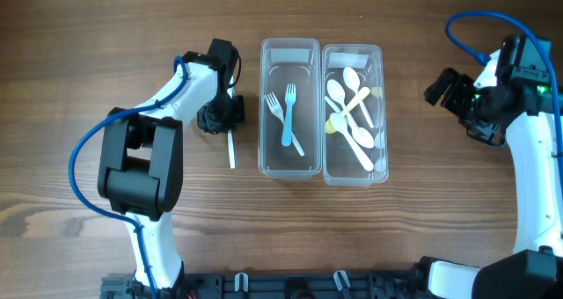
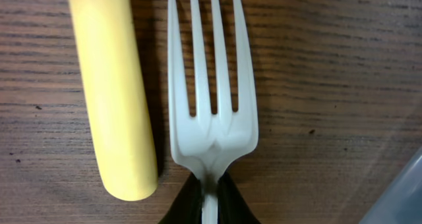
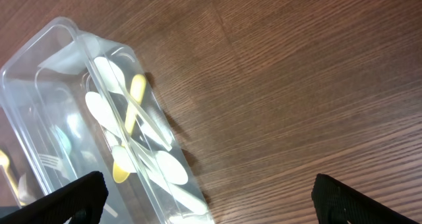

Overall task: Pack container
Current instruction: 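Grasp the white fork beside the yellow fork with the left gripper, then drop the white fork into the left container, then lower the left gripper onto the yellow fork and grasp it, then carry the yellow fork into the left container and release it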

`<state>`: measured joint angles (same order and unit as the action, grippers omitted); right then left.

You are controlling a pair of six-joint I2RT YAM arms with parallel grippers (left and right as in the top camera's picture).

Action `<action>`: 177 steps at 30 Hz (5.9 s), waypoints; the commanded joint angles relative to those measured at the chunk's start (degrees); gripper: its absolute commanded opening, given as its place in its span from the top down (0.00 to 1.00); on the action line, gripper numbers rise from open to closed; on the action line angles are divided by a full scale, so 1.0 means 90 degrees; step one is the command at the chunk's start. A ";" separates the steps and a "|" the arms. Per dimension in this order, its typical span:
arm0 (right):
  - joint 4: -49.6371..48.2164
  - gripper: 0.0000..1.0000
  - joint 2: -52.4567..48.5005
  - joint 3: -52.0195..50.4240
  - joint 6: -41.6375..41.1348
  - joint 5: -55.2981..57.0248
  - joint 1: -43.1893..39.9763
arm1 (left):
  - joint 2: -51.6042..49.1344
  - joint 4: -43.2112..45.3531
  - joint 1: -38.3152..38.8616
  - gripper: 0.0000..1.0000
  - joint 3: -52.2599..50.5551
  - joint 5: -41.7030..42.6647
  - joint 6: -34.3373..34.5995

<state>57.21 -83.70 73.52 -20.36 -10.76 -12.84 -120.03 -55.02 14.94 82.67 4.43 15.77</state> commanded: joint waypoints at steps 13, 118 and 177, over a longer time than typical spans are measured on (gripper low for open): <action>0.0002 0.00 -0.0095 -0.0019 -0.0073 -0.0080 0.0002 | 0.1195 -0.1348 0.0073 0.96 0.1904 0.0177 -0.0044; -0.0012 0.00 -0.0095 -0.0017 -0.0068 -0.0126 0.0002 | 0.0469 -0.0568 0.1860 0.94 0.2708 -0.0328 0.0148; -0.1732 0.00 0.5168 0.0325 0.1919 -0.1564 0.0002 | 0.7422 -0.4257 0.1059 0.00 0.3257 -0.3359 0.0947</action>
<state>41.74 -36.75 76.64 -3.53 -25.82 -12.84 -52.86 -93.25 24.58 111.94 -24.69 23.51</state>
